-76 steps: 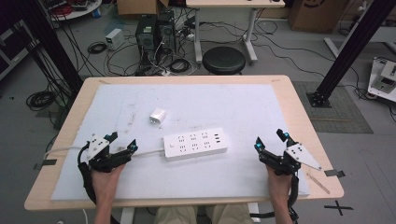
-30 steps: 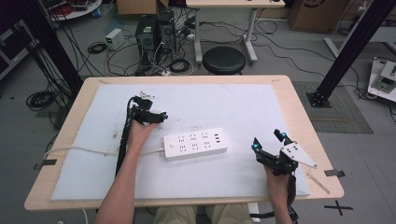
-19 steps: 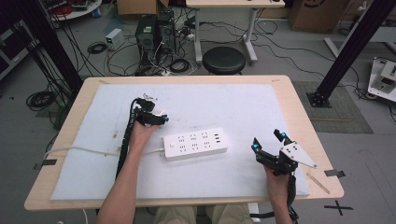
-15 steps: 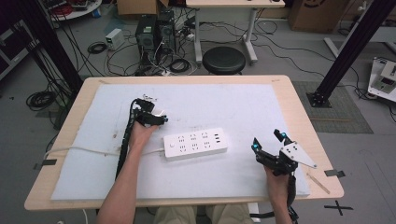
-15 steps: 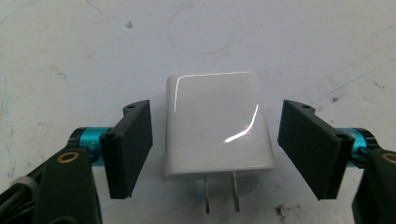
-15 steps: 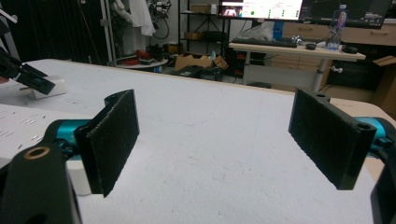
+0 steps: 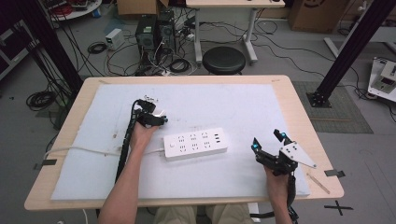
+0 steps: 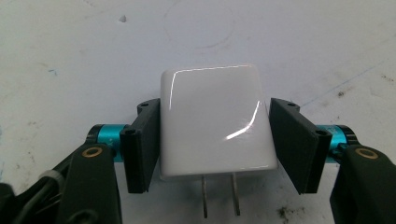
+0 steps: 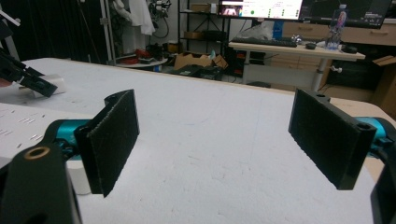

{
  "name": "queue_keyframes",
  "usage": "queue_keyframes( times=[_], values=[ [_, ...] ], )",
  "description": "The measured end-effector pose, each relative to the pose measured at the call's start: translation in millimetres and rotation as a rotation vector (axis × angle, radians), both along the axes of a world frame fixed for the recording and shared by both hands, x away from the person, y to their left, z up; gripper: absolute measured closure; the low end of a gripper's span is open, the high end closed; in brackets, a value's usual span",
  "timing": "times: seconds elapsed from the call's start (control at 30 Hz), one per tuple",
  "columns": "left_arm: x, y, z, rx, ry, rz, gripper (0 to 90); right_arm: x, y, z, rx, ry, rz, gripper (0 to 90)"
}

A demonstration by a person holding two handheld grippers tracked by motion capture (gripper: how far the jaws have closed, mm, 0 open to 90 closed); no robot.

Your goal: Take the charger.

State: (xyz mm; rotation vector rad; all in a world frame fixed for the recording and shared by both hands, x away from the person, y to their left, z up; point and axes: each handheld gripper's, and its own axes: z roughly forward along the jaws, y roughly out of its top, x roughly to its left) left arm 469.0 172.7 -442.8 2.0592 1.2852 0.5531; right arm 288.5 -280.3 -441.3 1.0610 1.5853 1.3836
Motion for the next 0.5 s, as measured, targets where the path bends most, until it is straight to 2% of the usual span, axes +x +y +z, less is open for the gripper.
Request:
queue_keyframes(
  times=[0.1, 0.43, 0.5],
  values=[
    [-0.1, 0.8, 0.3, 0.001, 0.000, 0.001, 40.7, -0.1, 0.1, 0.0, -0.001, 0.001, -0.001, 16.6],
    [0.1, 1.6, 0.0, -0.006, -0.002, -0.005, 42.4, -0.2, 0.2, 0.0, -0.001, 0.004, -0.002, 16.6],
    [-0.8, -0.2, 1.2, 0.009, -0.006, -0.012, 42.4, 0.0, -0.1, 0.0, 0.000, 0.001, -0.001, 16.6]
  ],
)
